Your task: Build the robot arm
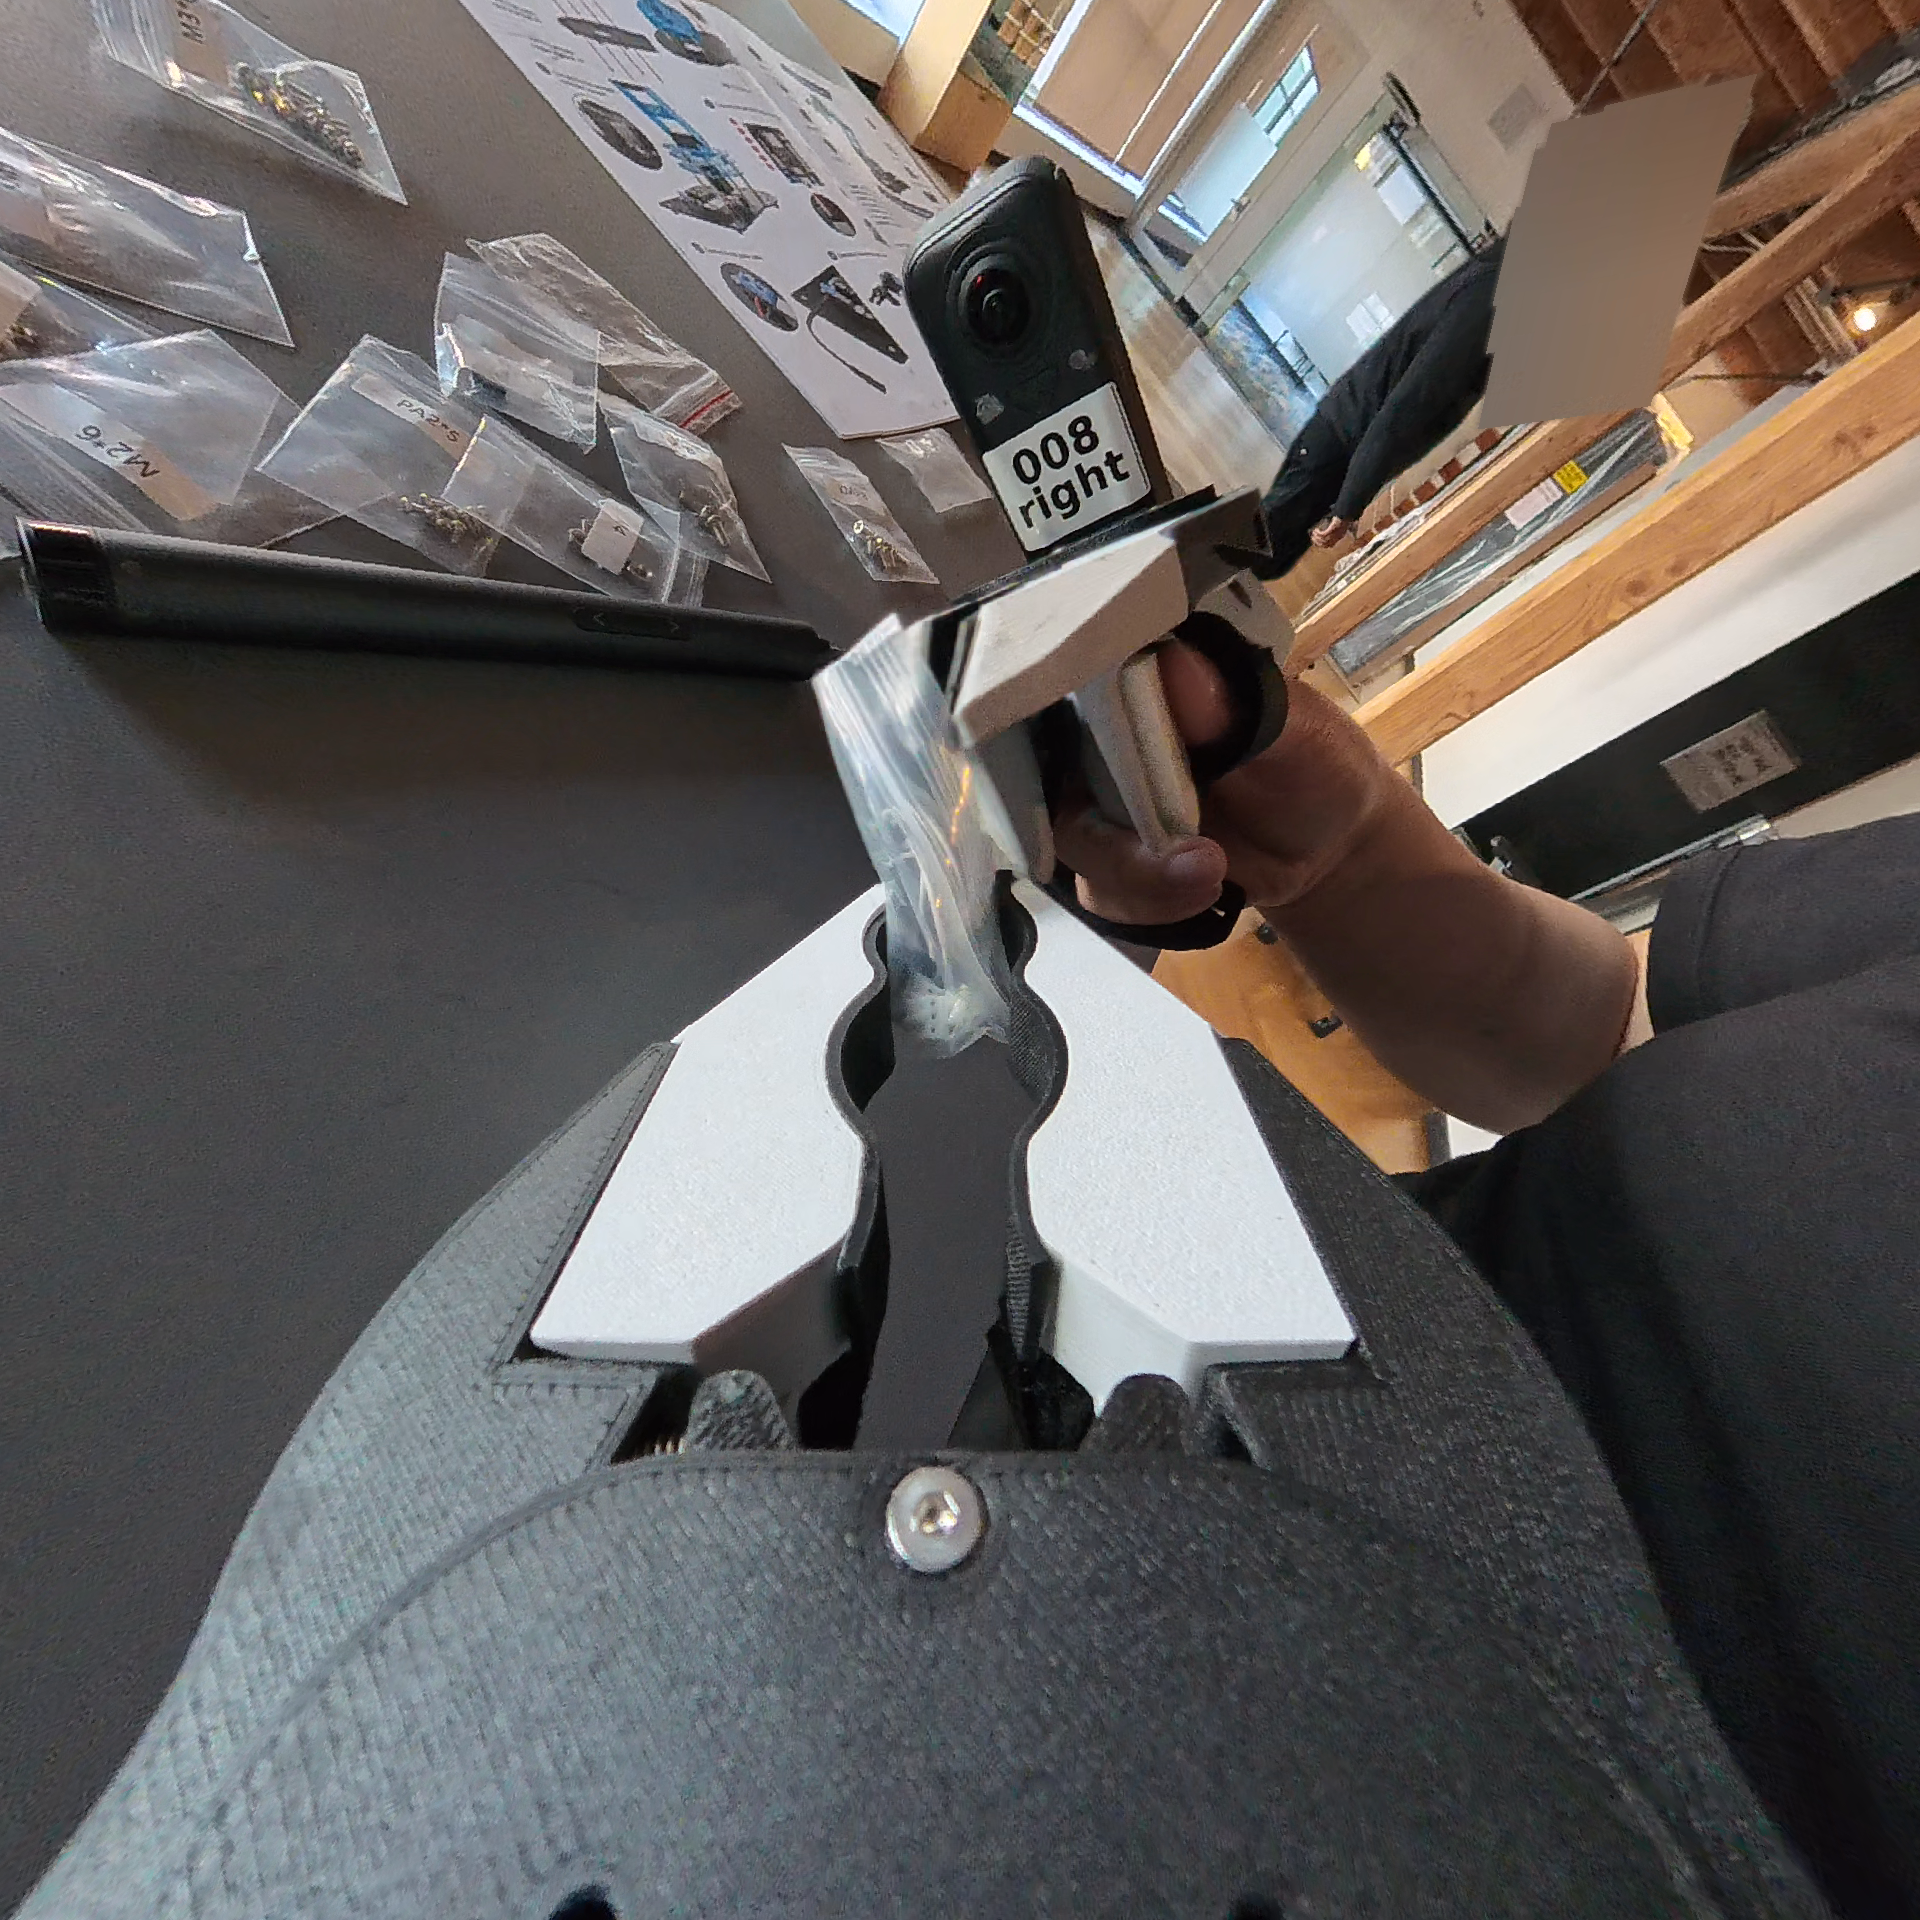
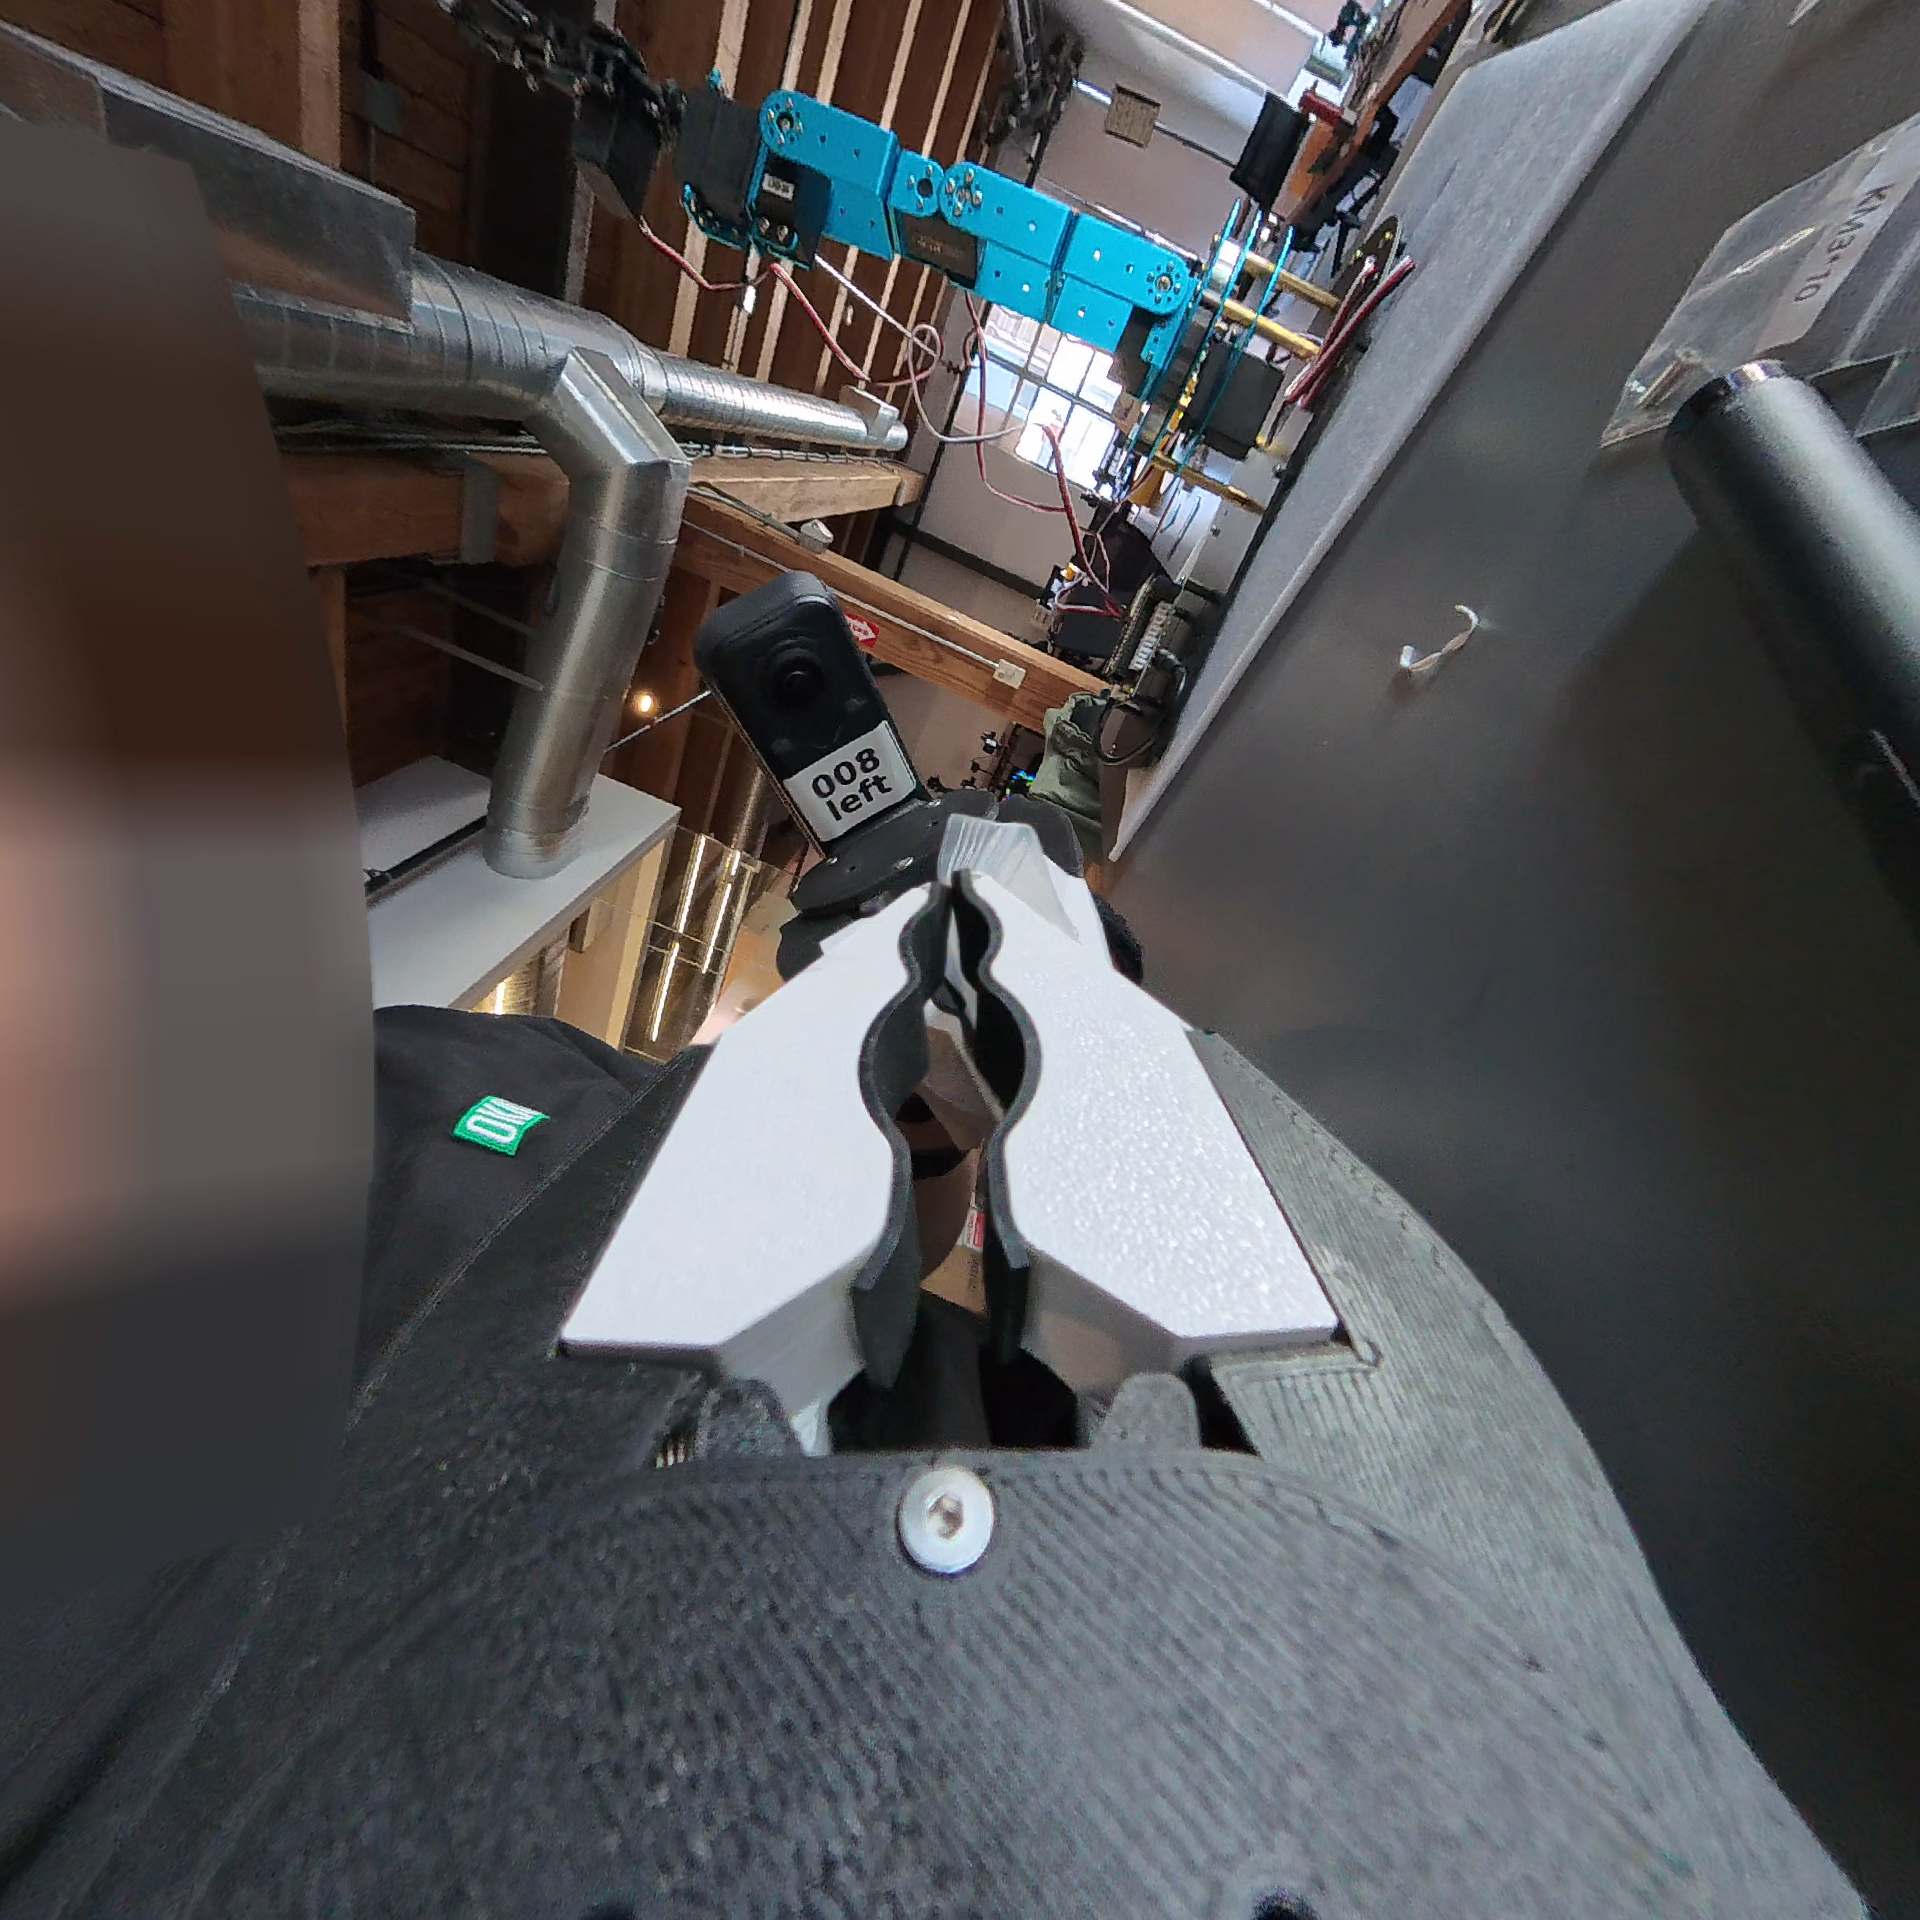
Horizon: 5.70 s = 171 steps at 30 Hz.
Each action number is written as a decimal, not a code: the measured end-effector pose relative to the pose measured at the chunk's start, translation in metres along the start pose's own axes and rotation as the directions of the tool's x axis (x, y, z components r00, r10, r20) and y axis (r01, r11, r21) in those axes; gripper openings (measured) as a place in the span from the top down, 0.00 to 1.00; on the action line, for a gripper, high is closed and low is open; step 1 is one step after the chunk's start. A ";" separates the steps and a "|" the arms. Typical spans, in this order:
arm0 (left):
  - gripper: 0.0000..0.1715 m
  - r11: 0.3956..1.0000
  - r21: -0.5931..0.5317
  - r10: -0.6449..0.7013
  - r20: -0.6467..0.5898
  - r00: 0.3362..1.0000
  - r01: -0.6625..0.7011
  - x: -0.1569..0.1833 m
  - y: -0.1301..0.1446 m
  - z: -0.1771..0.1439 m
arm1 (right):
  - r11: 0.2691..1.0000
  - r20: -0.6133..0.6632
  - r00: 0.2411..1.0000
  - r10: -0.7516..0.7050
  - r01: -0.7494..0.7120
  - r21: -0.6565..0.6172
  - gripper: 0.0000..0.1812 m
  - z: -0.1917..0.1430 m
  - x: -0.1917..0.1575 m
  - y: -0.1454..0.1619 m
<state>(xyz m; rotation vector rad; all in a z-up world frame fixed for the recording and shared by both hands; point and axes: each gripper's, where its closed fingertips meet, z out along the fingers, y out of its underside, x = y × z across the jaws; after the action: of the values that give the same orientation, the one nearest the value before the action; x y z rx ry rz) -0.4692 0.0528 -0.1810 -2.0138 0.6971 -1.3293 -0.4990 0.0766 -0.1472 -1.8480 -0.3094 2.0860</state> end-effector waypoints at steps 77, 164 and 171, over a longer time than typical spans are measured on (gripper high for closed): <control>0.92 1.000 0.017 0.006 -0.096 0.995 -0.005 0.020 -0.006 0.008 | 0.990 0.164 0.980 0.115 -0.126 0.058 1.00 -0.014 -0.015 -0.006; 0.94 0.910 -0.262 0.377 0.193 0.906 -0.323 -0.013 0.025 0.013 | 0.991 -0.037 0.991 0.132 -0.133 -0.035 1.00 -0.015 0.012 0.020; 0.77 0.965 -0.166 0.244 0.262 0.934 -0.205 -0.009 0.005 -0.009 | 1.000 -0.145 0.989 -0.004 0.003 -0.008 1.00 -0.014 0.017 0.017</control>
<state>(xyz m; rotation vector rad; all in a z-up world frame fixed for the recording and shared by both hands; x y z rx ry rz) -0.4815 0.0543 -0.1875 -2.1015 0.8731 -0.8622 -0.4890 0.0666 -0.1713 -1.9895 -0.2847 1.9377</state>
